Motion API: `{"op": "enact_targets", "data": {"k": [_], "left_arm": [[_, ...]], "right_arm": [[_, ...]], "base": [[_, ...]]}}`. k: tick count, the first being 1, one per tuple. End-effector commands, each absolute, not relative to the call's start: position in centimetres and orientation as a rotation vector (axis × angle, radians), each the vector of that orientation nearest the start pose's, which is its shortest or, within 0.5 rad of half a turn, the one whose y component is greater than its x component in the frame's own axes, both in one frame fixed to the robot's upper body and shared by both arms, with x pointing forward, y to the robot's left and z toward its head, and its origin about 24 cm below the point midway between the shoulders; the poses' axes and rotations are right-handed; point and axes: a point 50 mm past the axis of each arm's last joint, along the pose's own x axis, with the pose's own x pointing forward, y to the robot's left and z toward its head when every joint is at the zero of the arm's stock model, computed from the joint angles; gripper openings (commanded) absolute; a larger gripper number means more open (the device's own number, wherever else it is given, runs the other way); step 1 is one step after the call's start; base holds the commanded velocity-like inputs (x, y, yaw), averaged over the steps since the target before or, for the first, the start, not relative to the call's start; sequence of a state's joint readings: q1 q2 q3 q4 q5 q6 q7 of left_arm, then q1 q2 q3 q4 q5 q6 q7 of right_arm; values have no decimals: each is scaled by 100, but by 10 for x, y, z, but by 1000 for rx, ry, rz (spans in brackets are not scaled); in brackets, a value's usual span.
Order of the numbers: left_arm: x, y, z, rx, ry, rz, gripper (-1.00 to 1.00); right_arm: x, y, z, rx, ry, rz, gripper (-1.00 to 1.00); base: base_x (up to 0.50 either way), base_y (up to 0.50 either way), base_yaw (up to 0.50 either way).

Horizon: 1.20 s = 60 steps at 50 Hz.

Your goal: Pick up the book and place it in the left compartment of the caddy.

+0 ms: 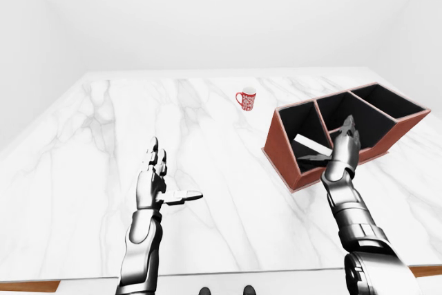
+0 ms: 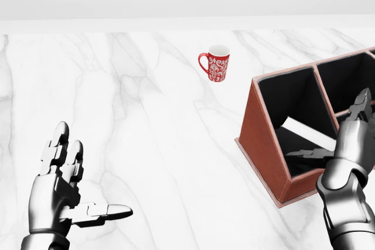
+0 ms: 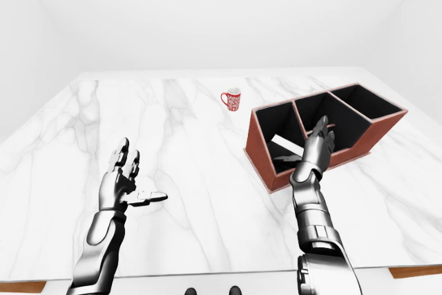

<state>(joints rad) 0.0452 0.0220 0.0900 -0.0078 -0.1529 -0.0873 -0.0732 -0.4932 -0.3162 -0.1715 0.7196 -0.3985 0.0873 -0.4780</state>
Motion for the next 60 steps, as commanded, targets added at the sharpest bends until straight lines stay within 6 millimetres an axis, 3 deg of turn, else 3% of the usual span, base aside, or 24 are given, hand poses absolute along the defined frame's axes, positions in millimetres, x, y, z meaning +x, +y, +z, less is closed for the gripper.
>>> {"op": "enact_targets", "data": {"k": [1, 11, 21, 28, 32, 39, 46, 51, 52, 53, 56, 60], "left_arm": [[243, 176, 42, -122, -64, 37, 100], [243, 176, 41, -122, -60, 37, 100], [244, 176, 49, -119, -87, 38, 100], [244, 176, 49, -118, -87, 38, 100], [244, 176, 49, -118, -87, 38, 100], [243, 176, 41, -122, -62, 36, 100], [242, 175, 40, -123, -59, 35, 100], [242, 175, 41, -122, -61, 36, 100], [242, 176, 57, -123, -92, 35, 100], [242, 176, 59, -124, -93, 34, 100], [236, 176, 51, -111, -102, 45, 100], [226, 177, 59, -100, -127, 41, 100]], "right_arm": [[324, -271, 53, -674, 158, -628, 100], [324, -262, 64, -694, 91, -570, 100], [309, -227, 110, -842, -144, -358, 100], [281, -193, 148, -1028, -296, -142, 100], [270, -185, 161, -1058, -334, -131, 100], [249, -180, 168, -866, -385, -165, 100], [219, -199, 179, -606, -467, -278, 100], [195, -203, 195, -555, -552, -270, 100], [189, -204, 198, -550, -564, -263, 100], [187, -204, 197, -548, -563, -259, 100], [178, -205, 200, -517, -581, -262, 100], [160, -208, 203, -473, -597, -274, 100]], "base": [[0, 0, 0], [0, 0, 0], [0, 0, 0], [0, 0, 0], [0, 0, 0], [0, 0, 0], [0, 0, 0], [0, 0, 0], [0, 0, 0], [0, 0, 0], [0, 0, 0], [0, 0, 0]]}}
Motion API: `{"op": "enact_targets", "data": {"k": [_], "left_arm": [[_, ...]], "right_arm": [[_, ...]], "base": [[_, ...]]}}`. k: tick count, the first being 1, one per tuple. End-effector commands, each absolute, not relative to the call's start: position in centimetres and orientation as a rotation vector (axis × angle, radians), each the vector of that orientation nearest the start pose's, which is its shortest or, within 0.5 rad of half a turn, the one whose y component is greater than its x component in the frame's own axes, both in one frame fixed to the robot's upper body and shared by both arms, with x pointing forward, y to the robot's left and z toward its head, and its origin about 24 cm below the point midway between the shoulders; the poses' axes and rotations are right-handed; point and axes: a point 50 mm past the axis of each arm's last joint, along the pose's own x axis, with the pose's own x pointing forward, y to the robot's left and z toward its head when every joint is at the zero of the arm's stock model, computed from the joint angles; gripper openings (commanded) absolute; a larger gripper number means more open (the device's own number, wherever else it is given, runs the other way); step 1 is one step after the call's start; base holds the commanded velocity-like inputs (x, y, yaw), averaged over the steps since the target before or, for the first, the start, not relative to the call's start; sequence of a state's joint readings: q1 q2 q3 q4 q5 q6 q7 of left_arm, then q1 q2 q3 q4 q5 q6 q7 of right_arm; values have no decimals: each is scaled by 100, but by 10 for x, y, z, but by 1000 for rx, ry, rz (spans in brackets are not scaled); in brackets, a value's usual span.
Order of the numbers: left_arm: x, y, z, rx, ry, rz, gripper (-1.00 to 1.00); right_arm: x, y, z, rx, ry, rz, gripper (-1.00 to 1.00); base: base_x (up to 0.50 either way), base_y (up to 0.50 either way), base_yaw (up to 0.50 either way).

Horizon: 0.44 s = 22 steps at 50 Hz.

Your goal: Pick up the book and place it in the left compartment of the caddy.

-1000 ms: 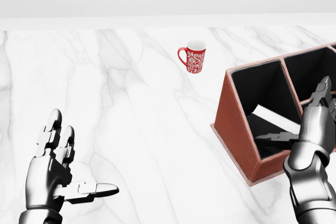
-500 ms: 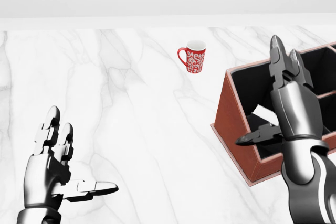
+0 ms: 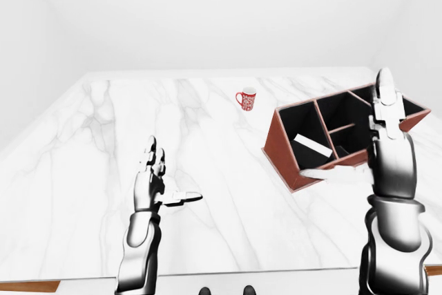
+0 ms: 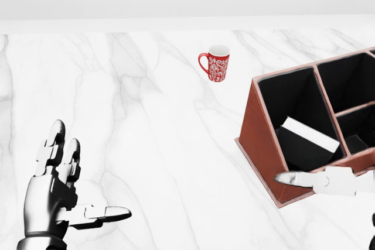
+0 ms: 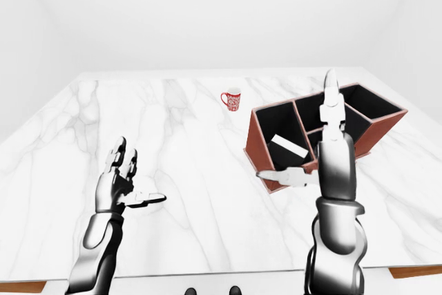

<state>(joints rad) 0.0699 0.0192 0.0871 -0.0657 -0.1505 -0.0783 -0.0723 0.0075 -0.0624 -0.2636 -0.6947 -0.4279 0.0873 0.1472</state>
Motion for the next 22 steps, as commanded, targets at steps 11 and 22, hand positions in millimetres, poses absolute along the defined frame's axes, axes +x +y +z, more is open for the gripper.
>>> {"op": "enact_targets", "data": {"k": [11, 22], "left_arm": [[194, 177, 92, -65, -210, 23, 100], [174, 182, 105, -55, -268, 27, 100]], "right_arm": [[131, -219, 192, -480, -483, -293, 100], [115, -232, 165, -339, -343, -311, 100]], "base": [[0, 0, 0], [0, 0, 0]]}}
